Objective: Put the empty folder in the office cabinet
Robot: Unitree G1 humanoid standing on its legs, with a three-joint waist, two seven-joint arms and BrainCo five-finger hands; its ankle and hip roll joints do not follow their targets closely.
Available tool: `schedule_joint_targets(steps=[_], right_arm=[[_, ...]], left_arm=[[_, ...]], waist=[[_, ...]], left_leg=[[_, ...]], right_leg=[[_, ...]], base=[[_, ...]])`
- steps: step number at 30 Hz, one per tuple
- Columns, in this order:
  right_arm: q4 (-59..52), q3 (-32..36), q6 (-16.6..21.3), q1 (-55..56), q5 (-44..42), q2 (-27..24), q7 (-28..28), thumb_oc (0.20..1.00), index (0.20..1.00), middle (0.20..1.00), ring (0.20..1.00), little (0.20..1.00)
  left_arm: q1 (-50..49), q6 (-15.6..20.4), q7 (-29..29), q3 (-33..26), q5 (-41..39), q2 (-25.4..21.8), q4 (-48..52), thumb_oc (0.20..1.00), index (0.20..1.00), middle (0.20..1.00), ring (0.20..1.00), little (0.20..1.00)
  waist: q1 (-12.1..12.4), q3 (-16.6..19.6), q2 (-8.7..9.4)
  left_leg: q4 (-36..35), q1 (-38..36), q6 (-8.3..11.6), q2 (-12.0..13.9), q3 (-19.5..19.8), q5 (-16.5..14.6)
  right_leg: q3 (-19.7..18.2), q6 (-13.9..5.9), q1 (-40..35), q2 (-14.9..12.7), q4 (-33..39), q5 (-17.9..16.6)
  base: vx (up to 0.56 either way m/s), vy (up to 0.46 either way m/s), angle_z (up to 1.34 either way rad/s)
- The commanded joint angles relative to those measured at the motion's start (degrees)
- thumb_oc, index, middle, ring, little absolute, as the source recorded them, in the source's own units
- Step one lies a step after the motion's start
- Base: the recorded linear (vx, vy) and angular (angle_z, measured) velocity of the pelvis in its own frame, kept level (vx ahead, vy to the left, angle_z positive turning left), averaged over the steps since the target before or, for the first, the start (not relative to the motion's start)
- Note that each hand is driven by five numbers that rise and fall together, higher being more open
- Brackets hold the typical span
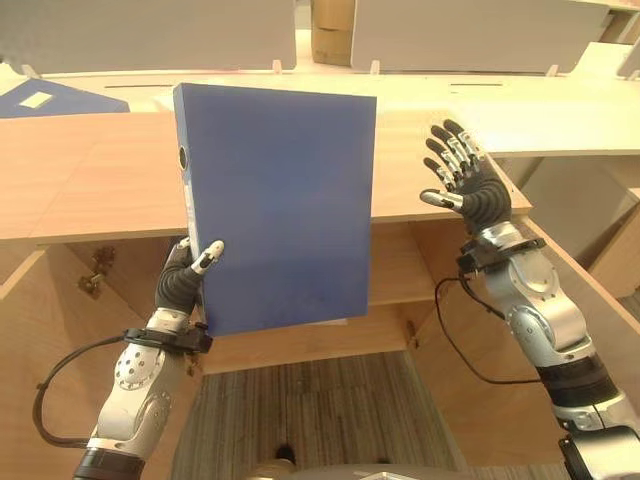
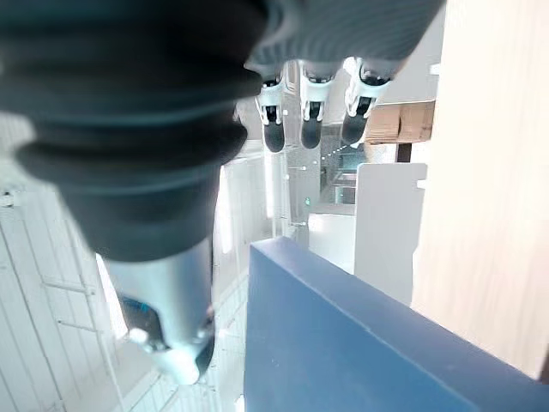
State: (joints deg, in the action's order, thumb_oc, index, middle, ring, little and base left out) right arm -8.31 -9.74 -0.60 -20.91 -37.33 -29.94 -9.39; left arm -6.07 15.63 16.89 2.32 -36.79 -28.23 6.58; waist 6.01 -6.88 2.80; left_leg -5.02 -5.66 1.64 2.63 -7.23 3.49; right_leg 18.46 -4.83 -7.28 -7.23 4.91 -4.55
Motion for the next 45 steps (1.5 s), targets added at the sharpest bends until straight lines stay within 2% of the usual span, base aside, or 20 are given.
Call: schedule_joint_targets(steps=[1, 13, 18, 24, 27, 35, 45], right_arm=[[1.26, -0.41, -0.67, -4.72, -4.99, -2.58, -0.32, 1.000, 1.000, 1.000, 1.000, 1.000], [1.10, -5.46, -7.50, -8.78, -9.75, -0.22, -0.28, 1.000, 1.000, 1.000, 1.000, 1.000], [1.12, -7.04, -8.82, -10.57, -10.42, 0.27, 0.80, 1.000, 1.000, 1.000, 1.000, 1.000], [1.73, -9.08, -9.81, -12.38, -11.84, 1.75, 2.79, 1.000, 1.000, 1.000, 1.000, 1.000], [3.08, -11.04, -10.49, -13.74, -13.91, 3.99, 4.74, 1.000, 1.000, 1.000, 1.000, 1.000], [6.22, -14.17, -10.70, -15.72, -13.02, 8.14, 7.53, 1.000, 1.000, 1.000, 1.000, 1.000], [8.63, -14.91, -10.58, -15.99, -13.67, 10.25, 9.90, 1.000, 1.000, 1.000, 1.000, 1.000]], left_arm=[[6.17, 6.37, -0.39, 0.70, 1.64, -3.24, 0.69, 0.200, 0.200, 0.200, 0.200, 0.200], [8.42, 6.95, -2.50, 2.50, 4.58, -4.08, 1.27, 0.200, 0.200, 0.200, 0.200, 0.200], [9.16, 7.49, -3.41, 3.35, 5.45, -4.28, 1.23, 0.200, 0.200, 0.200, 0.200, 0.200], [10.69, 7.22, -3.82, 5.16, 6.13, -3.90, 1.64, 0.200, 0.200, 0.200, 0.200, 0.200], [12.19, 7.79, -5.35, 7.23, 6.25, -3.25, 1.67, 0.200, 0.200, 0.200, 0.200, 0.200], [15.21, 9.05, -8.05, 10.58, 7.65, -1.21, 2.56, 0.200, 0.200, 0.200, 0.200, 0.200], [17.56, 11.57, -10.60, 11.55, 8.72, -0.61, 4.02, 0.200, 0.200, 0.200, 0.200, 0.200]], waist=[[0.82, 1.82, -0.58], [1.58, 2.15, -0.29], [1.68, 2.15, -0.23], [1.68, 2.23, -0.24], [1.75, 2.26, -0.31], [2.03, 2.18, -0.33], [1.86, 2.25, -0.35]], left_leg=[[0.02, -2.44, -0.16, 1.15, 0.01, -5.95], [0.02, -2.31, -0.06, 1.17, 0.40, -5.63], [0.02, -2.36, 0.00, 1.18, 0.43, -5.58], [0.02, -2.46, -0.01, 1.19, 0.40, -5.51], [0.02, -2.55, 0.02, 1.19, 0.44, -5.51], [0.02, -2.60, -0.03, 1.20, 0.60, -5.53], [0.02, -2.70, 0.02, 1.24, 0.59, -5.52]], right_leg=[[-0.61, -2.15, -3.14, -2.25, 0.09, 4.20], [-0.19, -2.15, -3.24, -2.25, 0.09, 4.12], [-0.25, -2.13, -3.29, -2.23, 0.09, 4.08], [-0.35, -2.08, -3.34, -2.17, 0.09, 4.03], [-0.42, -2.03, -3.44, -2.15, 0.09, 4.09], [-0.23, -1.92, -3.64, -2.19, 0.09, 4.16], [-0.34, -1.84, -3.71, -2.16, 0.09, 4.18]], base=[[0.02, 0.006, 0.09], [0.01, 0.001, 0.04], [0.00, 0.000, 0.00], [0.00, 0.000, 0.00], [0.00, 0.000, 0.00], [0.00, 0.000, 0.00], [0.00, 0.000, 0.00]])
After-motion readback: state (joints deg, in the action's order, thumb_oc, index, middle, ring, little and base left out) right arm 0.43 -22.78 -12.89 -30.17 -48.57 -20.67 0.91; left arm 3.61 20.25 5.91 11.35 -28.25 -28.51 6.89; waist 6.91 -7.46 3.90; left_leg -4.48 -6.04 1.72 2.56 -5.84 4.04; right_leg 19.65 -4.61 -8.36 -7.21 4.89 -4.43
